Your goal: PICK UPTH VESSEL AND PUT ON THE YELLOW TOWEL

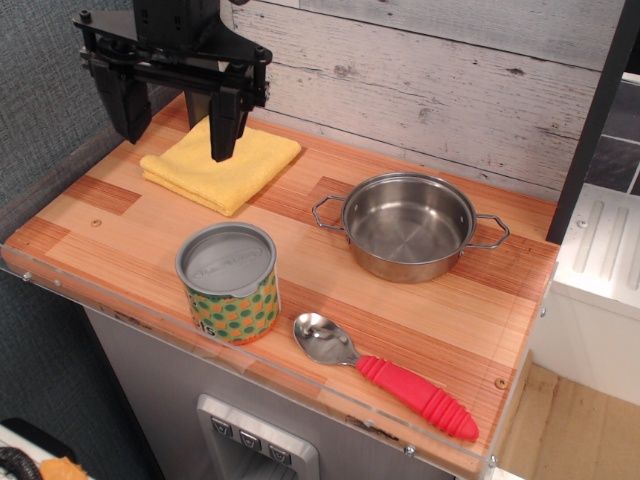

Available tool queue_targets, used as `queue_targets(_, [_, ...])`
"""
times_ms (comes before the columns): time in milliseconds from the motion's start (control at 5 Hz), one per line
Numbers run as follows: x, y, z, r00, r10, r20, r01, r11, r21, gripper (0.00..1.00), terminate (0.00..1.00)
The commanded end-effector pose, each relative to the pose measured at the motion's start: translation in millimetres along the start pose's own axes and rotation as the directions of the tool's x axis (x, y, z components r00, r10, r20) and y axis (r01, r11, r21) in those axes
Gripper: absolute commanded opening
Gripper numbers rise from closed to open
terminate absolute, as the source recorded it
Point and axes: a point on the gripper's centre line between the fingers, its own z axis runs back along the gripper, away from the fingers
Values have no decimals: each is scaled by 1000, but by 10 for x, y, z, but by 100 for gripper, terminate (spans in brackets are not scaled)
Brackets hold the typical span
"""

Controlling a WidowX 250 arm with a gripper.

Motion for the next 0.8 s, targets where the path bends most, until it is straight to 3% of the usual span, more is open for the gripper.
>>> queue_targets(0, [0, 0, 0, 1000, 0, 0, 0, 1000, 0, 100, 0])
queue_targets(200, [115, -329, 1, 1000, 1, -27, 1, 998, 60, 100, 0])
queue_targets(400, [193, -576, -44, 996, -90, -18, 91, 995, 28, 100, 0])
queue_targets(600, [286, -922, -174, 968, -249, -23, 250, 968, 9, 100, 0])
